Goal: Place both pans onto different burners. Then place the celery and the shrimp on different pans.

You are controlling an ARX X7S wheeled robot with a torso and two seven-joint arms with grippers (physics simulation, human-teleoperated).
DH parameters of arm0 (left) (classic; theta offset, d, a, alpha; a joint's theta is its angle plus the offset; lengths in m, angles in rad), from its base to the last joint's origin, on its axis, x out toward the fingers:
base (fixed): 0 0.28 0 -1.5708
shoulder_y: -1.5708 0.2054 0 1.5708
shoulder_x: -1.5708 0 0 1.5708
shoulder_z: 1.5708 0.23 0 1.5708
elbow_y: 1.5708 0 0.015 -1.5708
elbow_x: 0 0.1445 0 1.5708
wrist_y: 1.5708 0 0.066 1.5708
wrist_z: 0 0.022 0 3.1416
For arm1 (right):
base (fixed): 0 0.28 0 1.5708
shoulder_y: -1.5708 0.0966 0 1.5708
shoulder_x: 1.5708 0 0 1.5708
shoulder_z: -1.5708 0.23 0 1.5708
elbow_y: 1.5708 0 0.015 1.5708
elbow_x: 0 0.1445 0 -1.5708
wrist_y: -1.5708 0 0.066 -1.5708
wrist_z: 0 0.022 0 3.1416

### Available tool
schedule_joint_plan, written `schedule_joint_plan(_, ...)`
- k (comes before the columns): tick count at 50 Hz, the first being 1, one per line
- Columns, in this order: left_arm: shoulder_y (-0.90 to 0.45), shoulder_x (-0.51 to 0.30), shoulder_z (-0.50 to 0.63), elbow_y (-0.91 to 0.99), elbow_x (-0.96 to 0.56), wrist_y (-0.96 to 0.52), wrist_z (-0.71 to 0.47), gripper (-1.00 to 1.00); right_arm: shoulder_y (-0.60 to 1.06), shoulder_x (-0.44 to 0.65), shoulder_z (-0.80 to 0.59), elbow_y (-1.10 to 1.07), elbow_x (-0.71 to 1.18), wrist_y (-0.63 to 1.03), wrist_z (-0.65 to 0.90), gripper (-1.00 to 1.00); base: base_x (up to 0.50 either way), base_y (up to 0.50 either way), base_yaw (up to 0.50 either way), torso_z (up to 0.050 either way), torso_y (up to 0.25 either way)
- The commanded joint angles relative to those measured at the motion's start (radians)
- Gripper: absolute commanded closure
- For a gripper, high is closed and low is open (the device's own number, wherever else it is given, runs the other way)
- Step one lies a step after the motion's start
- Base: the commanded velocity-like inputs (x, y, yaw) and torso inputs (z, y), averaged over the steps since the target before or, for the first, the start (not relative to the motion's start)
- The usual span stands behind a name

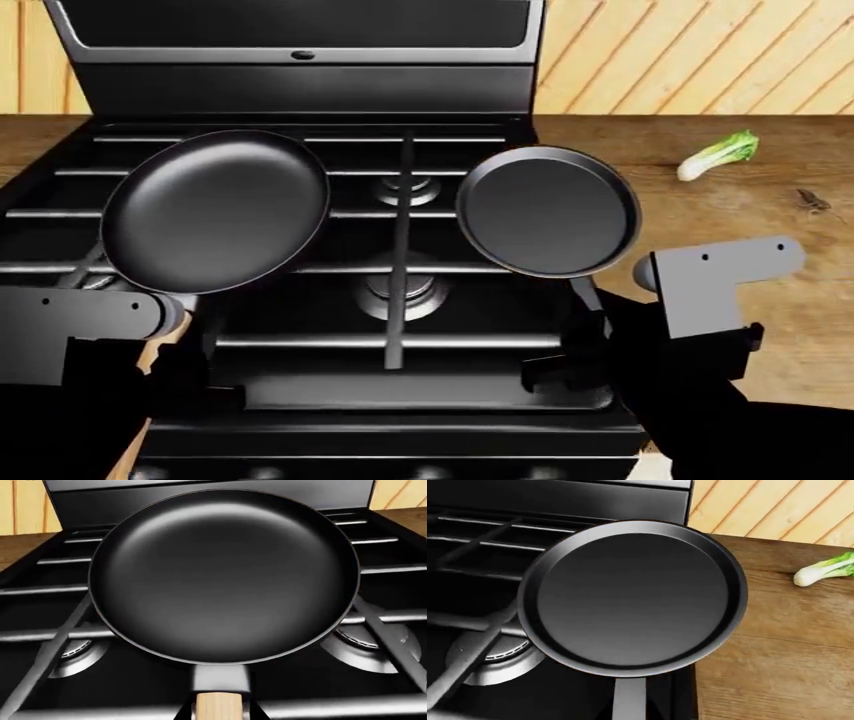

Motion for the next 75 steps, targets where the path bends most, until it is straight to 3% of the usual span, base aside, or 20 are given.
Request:
schedule_joint_plan(1,-0.013,0.000,-0.037,0.004,0.048,0.010,0.016,1.00,0.031,-0.004,0.027,-0.005,-0.041,-0.005,0.006,1.00,0.00,0.50,0.00,0.000,0.012)
schedule_joint_plan(25,-0.064,-0.018,-0.008,-0.026,0.036,0.015,0.008,1.00,0.059,-0.007,0.010,0.011,-0.039,-0.009,0.009,1.00,0.00,0.50,0.00,0.002,0.004)
schedule_joint_plan(33,-0.163,-0.036,0.039,-0.084,0.024,-0.001,-0.008,1.00,0.091,-0.019,-0.004,0.068,-0.062,-0.006,-0.004,1.00,0.00,0.01,0.00,0.001,0.004)
schedule_joint_plan(39,-0.171,-0.011,0.075,-0.109,0.103,-0.013,0.040,1.00,0.122,-0.031,-0.025,0.135,-0.114,0.001,-0.044,1.00,0.00,0.00,0.00,0.002,0.004)
schedule_joint_plan(55,-0.096,0.012,0.069,-0.127,0.190,0.017,0.109,1.00,0.049,-0.016,-0.030,0.235,-0.215,-0.042,-0.117,1.00,0.00,0.00,0.00,0.002,0.005)
schedule_joint_plan(75,-0.055,0.009,0.052,-0.134,0.218,0.044,0.130,1.00,-0.045,-0.010,-0.035,0.209,-0.233,-0.074,-0.142,1.00,0.00,0.00,0.00,0.002,0.005)
